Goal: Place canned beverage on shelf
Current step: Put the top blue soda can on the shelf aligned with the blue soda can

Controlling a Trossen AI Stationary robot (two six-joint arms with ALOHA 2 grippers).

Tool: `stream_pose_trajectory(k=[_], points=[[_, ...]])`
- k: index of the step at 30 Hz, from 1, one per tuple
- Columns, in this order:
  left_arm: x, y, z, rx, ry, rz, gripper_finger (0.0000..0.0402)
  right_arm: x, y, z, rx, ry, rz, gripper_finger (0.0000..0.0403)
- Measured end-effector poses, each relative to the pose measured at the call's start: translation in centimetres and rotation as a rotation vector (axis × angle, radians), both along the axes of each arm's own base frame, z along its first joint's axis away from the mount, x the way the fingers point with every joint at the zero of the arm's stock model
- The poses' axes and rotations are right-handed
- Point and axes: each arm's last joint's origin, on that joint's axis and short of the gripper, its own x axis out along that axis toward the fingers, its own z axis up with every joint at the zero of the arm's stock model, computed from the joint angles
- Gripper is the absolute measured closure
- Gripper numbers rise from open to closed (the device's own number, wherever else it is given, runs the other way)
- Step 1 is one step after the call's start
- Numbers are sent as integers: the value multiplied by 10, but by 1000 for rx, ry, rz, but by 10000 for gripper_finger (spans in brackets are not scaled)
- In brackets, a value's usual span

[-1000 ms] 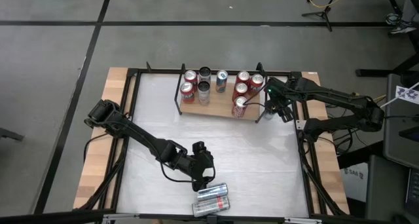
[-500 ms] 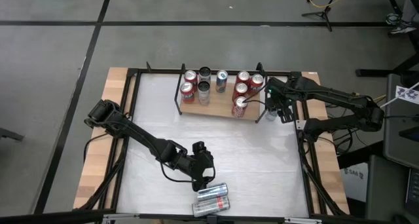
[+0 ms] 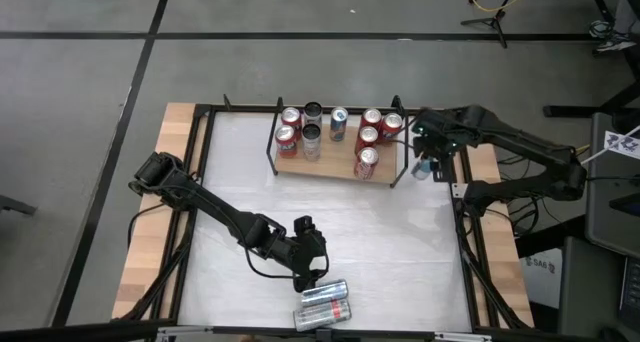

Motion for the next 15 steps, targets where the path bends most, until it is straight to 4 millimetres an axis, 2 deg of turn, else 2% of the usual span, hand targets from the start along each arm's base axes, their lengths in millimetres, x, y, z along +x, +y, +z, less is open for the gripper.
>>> stream_pose_trajectory(k=[8,15], points=[[0,0,0,1,1,0,38,-9,5,40,-3,-38,-103,162],[0,0,0,1,1,0,38,-11,7,79,5,-226,-222,162]])
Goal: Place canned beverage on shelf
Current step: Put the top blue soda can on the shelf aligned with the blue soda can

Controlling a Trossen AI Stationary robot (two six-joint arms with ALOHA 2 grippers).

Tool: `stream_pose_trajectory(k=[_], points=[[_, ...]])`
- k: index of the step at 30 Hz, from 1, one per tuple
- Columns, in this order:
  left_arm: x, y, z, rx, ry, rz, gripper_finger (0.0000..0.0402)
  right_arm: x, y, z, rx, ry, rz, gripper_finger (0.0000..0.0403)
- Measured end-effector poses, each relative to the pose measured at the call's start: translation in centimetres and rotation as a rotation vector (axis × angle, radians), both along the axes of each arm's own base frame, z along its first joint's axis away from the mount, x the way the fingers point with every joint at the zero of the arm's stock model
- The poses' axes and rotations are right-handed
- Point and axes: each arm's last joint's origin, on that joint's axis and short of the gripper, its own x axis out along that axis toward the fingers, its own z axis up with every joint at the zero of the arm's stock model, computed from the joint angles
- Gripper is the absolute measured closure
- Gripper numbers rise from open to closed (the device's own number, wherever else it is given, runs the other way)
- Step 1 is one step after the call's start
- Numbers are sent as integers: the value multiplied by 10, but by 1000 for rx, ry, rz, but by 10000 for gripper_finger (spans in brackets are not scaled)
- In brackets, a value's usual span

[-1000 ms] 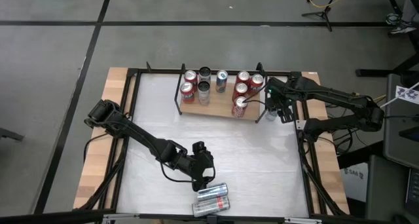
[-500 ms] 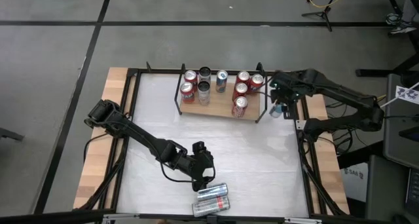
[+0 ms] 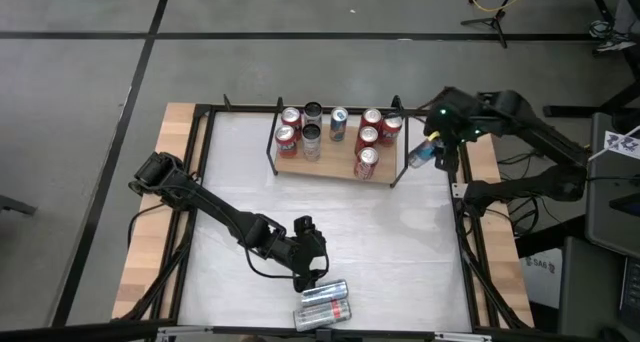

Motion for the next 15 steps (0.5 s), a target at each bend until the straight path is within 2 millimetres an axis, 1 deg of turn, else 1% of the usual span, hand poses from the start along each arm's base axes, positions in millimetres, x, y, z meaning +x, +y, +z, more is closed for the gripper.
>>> stream_pose_trajectory(k=[7,15], points=[[0,0,0,0,0,0,38,-6,2,28,-81,-87,-35,162],[0,0,0,19,0,-18,38,-13,3,49,-158,-153,-55,162]])
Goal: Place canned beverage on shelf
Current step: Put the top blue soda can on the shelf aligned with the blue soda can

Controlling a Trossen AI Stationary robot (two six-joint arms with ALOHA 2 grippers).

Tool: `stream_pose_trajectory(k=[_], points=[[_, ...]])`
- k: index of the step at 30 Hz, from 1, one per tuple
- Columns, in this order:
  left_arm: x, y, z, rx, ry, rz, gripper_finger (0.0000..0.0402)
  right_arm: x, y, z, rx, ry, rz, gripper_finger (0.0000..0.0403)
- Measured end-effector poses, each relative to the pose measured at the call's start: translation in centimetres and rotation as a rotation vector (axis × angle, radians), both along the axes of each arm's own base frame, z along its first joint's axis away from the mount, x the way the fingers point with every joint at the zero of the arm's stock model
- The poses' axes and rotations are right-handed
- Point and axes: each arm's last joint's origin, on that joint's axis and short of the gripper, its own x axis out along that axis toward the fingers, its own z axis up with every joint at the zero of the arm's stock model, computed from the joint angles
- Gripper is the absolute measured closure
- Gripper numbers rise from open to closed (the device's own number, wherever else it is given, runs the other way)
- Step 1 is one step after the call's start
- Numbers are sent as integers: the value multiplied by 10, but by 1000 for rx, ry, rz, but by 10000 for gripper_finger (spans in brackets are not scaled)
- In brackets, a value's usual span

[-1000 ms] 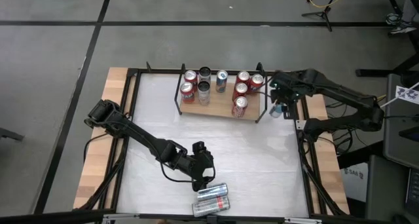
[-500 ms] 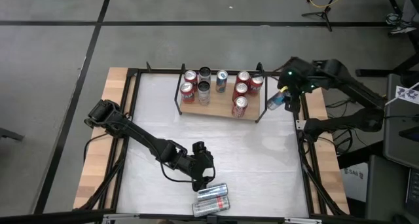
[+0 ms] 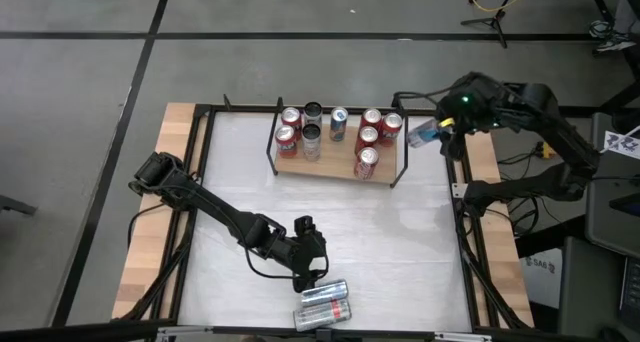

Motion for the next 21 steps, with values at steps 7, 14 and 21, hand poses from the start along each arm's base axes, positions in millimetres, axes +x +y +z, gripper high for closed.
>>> stream_pose_trajectory(k=[7,14,21], points=[[0,0,0,0,0,0,38,3,-1,4,3,-56,-45,162],[0,0,0,0,-1,0,38,28,-11,3,42,-156,-33,162],[0,0,0,0,-1,0,38,64,-25,-4,107,-243,34,162]])
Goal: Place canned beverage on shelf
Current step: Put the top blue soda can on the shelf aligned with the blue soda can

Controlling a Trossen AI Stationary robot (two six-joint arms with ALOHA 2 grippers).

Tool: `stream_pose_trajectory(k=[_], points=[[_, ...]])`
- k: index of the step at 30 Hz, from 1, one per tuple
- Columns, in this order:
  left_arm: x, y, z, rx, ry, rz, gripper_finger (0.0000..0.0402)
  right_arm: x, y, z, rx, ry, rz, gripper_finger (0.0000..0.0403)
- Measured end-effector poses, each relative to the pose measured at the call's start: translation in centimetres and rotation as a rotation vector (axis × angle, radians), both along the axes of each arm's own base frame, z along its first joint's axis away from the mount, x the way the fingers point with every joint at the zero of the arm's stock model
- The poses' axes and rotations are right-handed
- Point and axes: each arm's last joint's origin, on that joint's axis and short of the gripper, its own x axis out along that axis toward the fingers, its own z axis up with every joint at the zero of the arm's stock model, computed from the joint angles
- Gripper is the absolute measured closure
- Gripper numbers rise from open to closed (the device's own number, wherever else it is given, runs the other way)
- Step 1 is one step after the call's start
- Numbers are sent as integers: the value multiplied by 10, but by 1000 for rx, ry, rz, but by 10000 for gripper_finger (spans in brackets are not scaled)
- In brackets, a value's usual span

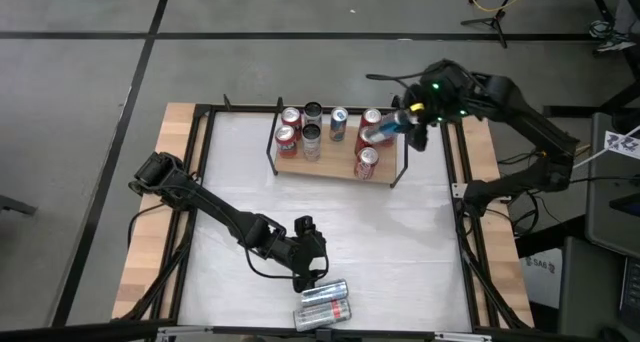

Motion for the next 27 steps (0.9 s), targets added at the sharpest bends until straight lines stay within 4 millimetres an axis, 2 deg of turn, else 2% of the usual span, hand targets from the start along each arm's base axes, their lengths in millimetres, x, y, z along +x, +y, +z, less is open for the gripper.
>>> stream_pose_trajectory(k=[6,19,27], points=[[0,0,0,0,0,0,38,29,-11,-7,44,-73,60,162],[0,0,0,0,0,0,38,82,-37,-50,102,24,61,162],[0,0,0,0,0,0,38,97,-44,-59,95,9,63,162]])
